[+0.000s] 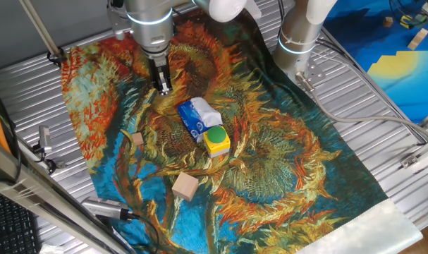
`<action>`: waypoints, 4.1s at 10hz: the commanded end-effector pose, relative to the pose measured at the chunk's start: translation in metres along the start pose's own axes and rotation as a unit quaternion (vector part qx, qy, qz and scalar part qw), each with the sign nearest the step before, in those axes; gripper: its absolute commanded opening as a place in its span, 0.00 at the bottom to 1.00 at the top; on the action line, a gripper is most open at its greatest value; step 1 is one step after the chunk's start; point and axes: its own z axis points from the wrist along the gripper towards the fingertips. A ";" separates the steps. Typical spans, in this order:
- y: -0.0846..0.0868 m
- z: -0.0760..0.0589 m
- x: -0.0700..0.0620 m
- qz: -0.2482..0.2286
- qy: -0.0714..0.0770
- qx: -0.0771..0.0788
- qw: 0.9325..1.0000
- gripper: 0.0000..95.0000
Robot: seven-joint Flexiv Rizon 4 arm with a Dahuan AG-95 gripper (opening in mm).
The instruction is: Approach and touch the side of the small block
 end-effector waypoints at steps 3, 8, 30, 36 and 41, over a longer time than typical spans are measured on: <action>0.000 0.000 0.000 0.000 0.000 0.000 1.000 0.00; 0.000 0.006 0.000 0.004 0.016 0.004 1.000 0.00; -0.022 0.048 -0.093 0.017 0.016 0.000 1.000 0.00; -0.019 0.062 -0.089 0.022 0.014 0.000 1.000 0.00; -0.019 0.062 -0.089 0.019 0.030 0.000 0.999 0.00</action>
